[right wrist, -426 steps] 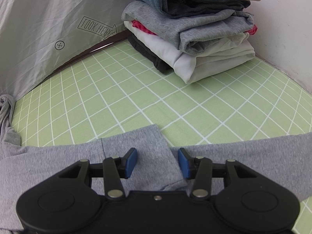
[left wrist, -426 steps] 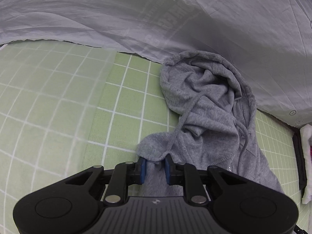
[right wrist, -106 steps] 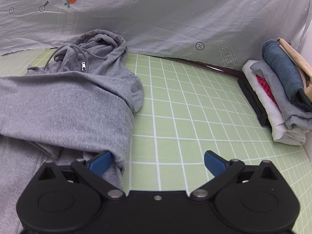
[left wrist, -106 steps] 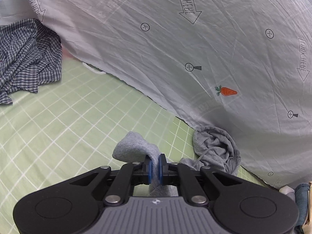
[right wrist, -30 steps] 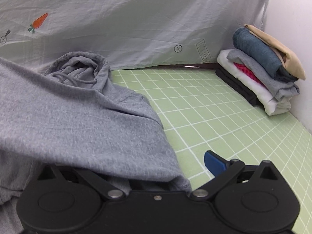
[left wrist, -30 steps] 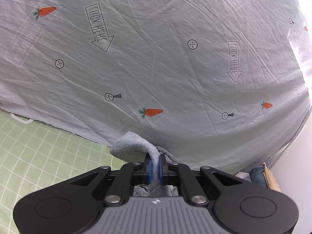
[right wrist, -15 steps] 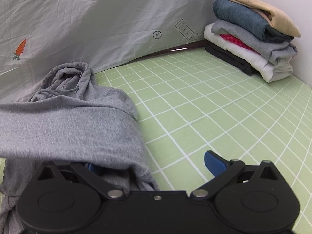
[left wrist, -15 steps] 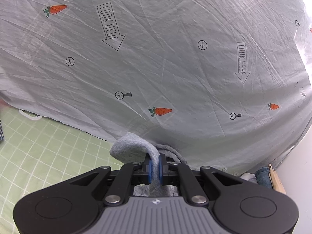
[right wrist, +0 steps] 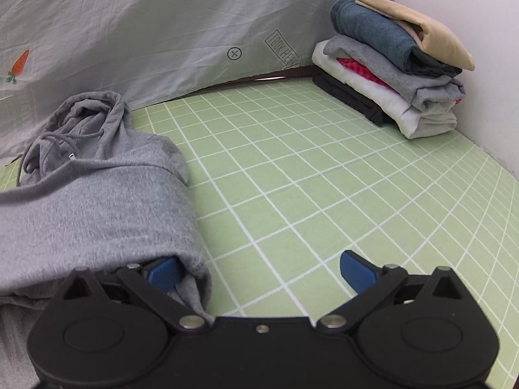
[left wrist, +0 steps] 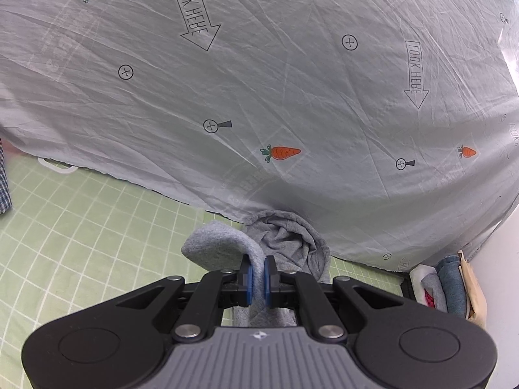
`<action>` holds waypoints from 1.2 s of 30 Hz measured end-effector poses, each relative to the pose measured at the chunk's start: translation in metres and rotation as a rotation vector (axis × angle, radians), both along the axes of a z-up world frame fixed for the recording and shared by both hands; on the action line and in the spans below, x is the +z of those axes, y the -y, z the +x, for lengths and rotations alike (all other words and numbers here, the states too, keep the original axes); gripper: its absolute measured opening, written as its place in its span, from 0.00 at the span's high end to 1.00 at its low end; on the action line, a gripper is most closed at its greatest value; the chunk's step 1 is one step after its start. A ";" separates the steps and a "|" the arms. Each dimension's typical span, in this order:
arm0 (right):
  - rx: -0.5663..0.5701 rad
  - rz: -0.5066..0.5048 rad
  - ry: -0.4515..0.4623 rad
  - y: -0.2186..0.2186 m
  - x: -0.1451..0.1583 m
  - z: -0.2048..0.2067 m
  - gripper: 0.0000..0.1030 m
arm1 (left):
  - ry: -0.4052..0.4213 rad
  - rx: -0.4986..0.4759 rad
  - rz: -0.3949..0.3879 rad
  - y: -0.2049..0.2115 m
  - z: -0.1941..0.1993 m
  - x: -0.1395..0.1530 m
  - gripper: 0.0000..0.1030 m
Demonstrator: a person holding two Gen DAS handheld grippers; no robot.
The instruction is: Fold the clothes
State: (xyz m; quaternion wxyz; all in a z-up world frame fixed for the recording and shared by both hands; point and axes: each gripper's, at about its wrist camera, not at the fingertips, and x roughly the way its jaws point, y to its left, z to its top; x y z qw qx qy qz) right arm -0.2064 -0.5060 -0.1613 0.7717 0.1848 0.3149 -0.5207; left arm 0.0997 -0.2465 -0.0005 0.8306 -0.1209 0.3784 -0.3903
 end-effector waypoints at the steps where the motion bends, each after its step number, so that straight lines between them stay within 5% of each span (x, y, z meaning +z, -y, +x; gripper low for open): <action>1: 0.019 -0.003 0.012 -0.004 0.003 0.002 0.00 | -0.001 0.002 0.001 -0.001 0.000 -0.001 0.93; 12: 0.209 -0.075 -0.039 -0.045 -0.001 0.044 0.00 | 0.013 0.008 -0.062 -0.009 0.001 0.016 0.93; 25: 0.024 -0.207 -0.220 0.018 -0.001 0.048 0.00 | 0.052 -0.059 -0.148 0.011 -0.002 0.042 0.93; 29: 0.017 -0.158 -0.185 0.027 0.001 0.034 0.00 | 0.063 -0.091 -0.131 0.022 -0.012 0.039 0.93; 36: 0.056 -0.135 0.017 0.002 0.032 0.030 0.00 | 0.066 -0.101 -0.138 0.024 -0.013 0.041 0.93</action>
